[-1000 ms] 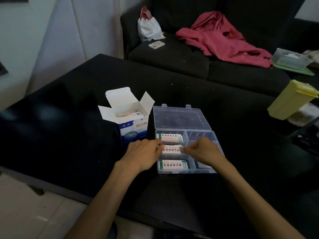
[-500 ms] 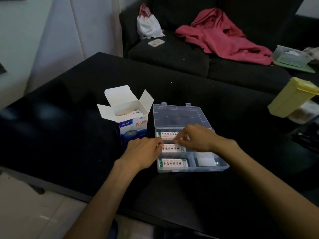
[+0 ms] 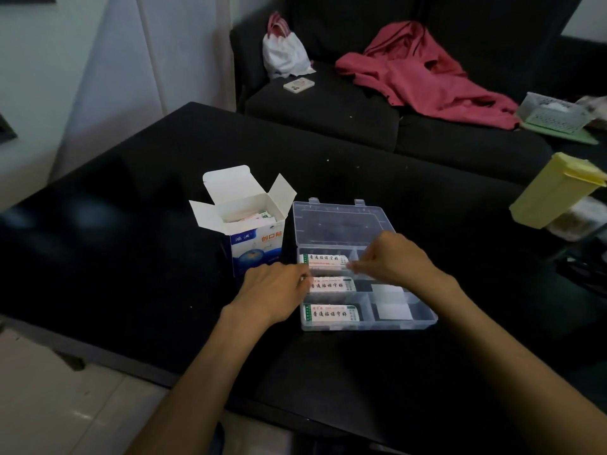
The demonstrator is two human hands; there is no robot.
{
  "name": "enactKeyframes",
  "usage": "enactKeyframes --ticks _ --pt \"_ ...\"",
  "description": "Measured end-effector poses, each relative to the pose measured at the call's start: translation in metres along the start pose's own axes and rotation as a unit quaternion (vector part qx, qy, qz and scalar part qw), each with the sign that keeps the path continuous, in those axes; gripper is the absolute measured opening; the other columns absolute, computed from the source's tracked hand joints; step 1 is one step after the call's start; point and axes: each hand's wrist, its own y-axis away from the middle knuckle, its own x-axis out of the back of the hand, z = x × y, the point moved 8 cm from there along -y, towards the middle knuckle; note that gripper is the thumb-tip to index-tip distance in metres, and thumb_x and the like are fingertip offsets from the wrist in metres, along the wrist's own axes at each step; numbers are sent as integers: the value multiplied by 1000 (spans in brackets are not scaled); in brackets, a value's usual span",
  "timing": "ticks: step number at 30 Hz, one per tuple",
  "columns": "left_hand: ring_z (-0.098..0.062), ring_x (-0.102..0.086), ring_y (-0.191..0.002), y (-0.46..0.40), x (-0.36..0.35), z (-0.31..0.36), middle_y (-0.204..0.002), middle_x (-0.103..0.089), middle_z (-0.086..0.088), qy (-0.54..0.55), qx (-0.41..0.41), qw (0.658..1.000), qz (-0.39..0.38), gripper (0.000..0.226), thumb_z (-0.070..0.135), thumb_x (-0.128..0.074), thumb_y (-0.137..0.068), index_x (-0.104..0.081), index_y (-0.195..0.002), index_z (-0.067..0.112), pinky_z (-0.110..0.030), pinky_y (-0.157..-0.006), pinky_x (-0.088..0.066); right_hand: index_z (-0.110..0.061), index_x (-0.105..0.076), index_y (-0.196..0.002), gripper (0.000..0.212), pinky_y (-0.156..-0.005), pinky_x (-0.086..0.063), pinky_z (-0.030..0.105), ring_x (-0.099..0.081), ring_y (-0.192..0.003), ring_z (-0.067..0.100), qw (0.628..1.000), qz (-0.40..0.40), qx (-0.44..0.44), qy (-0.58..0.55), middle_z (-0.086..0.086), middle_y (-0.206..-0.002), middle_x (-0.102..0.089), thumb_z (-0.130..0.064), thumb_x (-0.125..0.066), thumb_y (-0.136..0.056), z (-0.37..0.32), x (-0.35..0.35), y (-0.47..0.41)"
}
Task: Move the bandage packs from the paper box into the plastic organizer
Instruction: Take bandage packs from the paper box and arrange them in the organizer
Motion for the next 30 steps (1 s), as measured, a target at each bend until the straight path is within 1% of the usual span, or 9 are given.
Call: enactKeyframes --ticks 6,9,12,15,18,21,25,28,30 --pt "-17 -61 -94 1 -2 1 -114 -64 2 10 -5 1000 -4 32 42 -30 -101 -50 -123 31 -36 -80 -50 -19 -69 -80 35 -71 -48 27 -60 -78 14 985 -80 -66 -135 4 -84 -67 -47 -53 -91 20 -32 15" --pt "-18 -61 -95 1 -2 0 -113 -65 2 10 -6 1000 -1 32 42 -28 -101 -50 -122 30 -37 -80 -49 -6 -71 -87 43 -66 -46 26 -52 -59 13 981 -72 -67 -168 3 -59 -54 -46 -54 -91 17 -33 21" --pt "-20 -61 -96 0 -3 -1 -113 -65 1 7 -1 1000 -5 33 43 -26 -101 -50 -120 30 -39 -82 -49 -13 -65 -69 40 -65 -44 27 -43 -52 13 988 -54 -70 -128 8 -53 -47 -46 -57 -90 13 -31 26" --pt "-19 -61 -95 0 -3 -1 -113 -64 1 6 -1 1000 -5 34 44 -25 -101 -50 -120 29 -40 -83 -50 -18 -52 -58 42 -61 -43 25 -39 -45 11 993 -35 -70 -85 -1 -48 -41 -46 -59 -89 9 -29 29" --pt "-18 -61 -96 2 -2 -1 -114 -65 2 14 -1 1000 -5 35 44 -26 -101 -50 -122 31 -40 -84 -50 -14 -64 -66 41 -77 -50 30 -49 -51 10 996 -19 -70 -57 0 -67 -66 -49 -58 -88 10 -25 29" --pt "-14 -61 -94 8 10 3 -109 -66 5 23 -9 1000 19 31 43 -30 -101 -51 -121 32 -37 -81 -50 -18 -66 -67 41 -94 -44 38 -52 -59 10 996 -6 -76 -44 -4 -69 -66 -52 -55 -88 13 -16 30" --pt "0 -51 -64 35 68 11 -73 -58 13 96 -22 966 240 22 43 -43 -97 -59 -105 31 -16 -60 -44 -25 -67 -88 27 -84 -44 34 -48 -57 4 996 50 -29 -70 -9 -62 -54 -46 -51 -92 -5 25 34" --pt "-2 -47 -83 71 109 -12 -93 -62 7 123 23 877 465 20 34 -52 -91 -65 -102 24 -12 -61 -31 -26 -61 -108 19 -78 -45 23 -55 -81 5 977 174 85 -88 -14 -86 -55 -34 -50 -95 -54 58 47" --pt "-16 -47 -105 74 112 -37 -116 -58 0 100 87 864 486 29 34 -53 -90 -64 -114 21 -26 -75 -41 -25 -51 -127 31 -91 -37 22 -47 -113 9 954 222 194 -53 -8 -119 -52 -26 -49 -96 -98 62 59"
